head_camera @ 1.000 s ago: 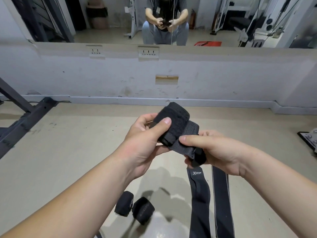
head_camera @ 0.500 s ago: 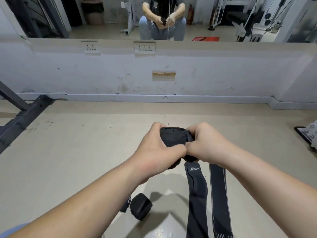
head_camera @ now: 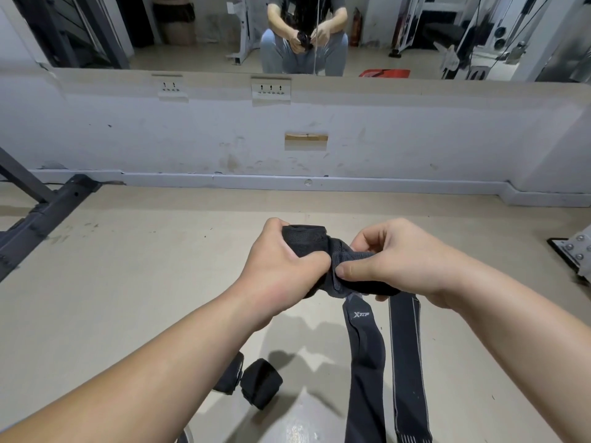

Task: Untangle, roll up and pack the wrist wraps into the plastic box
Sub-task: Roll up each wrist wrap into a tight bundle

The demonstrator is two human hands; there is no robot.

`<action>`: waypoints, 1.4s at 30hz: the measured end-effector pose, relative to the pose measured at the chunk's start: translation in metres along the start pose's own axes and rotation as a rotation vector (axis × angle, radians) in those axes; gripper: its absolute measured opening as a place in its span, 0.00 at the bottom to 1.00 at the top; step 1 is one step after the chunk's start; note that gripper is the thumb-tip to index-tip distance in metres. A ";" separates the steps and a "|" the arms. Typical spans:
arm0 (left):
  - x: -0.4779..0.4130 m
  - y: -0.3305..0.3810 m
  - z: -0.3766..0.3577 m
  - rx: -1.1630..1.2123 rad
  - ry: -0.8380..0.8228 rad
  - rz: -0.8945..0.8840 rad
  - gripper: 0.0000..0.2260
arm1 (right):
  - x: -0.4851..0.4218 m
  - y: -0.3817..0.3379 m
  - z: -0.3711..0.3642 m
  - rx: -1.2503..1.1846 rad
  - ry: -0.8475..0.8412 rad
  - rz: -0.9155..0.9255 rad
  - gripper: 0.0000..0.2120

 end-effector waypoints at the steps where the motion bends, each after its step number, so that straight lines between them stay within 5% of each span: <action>1: 0.001 0.000 0.000 -0.004 0.002 0.003 0.16 | 0.000 -0.001 0.000 0.005 0.025 -0.002 0.09; 15: -0.006 -0.012 -0.004 0.078 0.001 -0.085 0.15 | 0.002 -0.010 -0.011 -0.389 0.173 0.134 0.12; 22: 0.002 0.005 0.000 -0.024 0.066 -0.191 0.18 | 0.003 -0.021 -0.020 -0.405 0.084 0.196 0.07; 29: 0.003 0.002 -0.001 -0.111 -0.013 -0.132 0.29 | 0.005 -0.020 -0.032 -0.417 -0.077 0.181 0.13; 34: -0.001 -0.007 0.004 0.101 -0.043 -0.028 0.20 | 0.004 -0.017 -0.031 -0.572 -0.137 0.175 0.20; 36: -0.001 -0.008 0.000 0.129 -0.076 -0.025 0.19 | 0.003 -0.017 -0.031 -0.462 -0.089 0.205 0.10; 39: 0.002 -0.009 -0.010 0.175 -0.146 -0.010 0.29 | -0.004 -0.008 -0.026 -0.383 0.096 0.209 0.06; 42: -0.002 -0.013 -0.020 0.267 -0.195 -0.031 0.48 | -0.009 0.001 -0.027 -0.355 0.195 0.186 0.15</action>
Point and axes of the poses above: each hand's wrist, its own x-axis away from the middle knuckle, its own z-axis out of the back of the hand, y = z × x, the point moved 8 cm from there along -x, towards the middle knuckle, and after that the axes turned 11 degrees about -y, right-handed, at the moved point
